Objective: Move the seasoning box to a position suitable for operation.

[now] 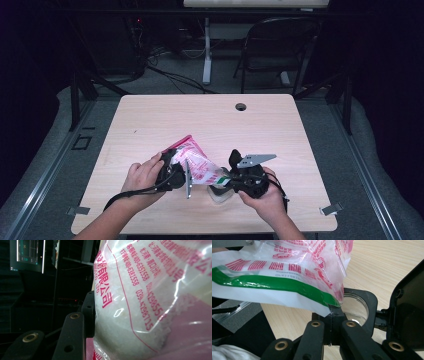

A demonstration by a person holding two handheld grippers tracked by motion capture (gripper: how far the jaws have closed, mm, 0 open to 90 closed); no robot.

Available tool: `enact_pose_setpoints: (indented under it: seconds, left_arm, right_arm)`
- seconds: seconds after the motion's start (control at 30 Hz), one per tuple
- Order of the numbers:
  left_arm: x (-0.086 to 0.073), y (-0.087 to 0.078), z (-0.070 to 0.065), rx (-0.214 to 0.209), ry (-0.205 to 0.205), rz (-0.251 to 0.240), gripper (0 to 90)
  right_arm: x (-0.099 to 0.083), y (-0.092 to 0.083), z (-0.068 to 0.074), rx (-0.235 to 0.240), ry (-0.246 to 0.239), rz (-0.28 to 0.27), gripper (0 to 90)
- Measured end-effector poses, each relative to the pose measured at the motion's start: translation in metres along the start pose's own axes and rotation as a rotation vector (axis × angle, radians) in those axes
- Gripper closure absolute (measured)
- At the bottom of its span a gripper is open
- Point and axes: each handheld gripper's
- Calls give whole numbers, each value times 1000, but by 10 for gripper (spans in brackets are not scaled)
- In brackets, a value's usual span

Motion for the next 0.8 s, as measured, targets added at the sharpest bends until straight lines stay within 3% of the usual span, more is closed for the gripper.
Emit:
enact_pose_setpoints:
  seconds: [0.8]
  left_arm:
    - [7, -1, 1, 19, 63, 7, 611]
  right_arm:
    - [-4, 1, -3, -4, 14, 3, 900]
Point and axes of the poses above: each handheld gripper's, and its own axes: y roughly forward along the jaws, x roughly out of its top, z roughly to its left, and after that the axes turned 13 degrees about -y, right-handed
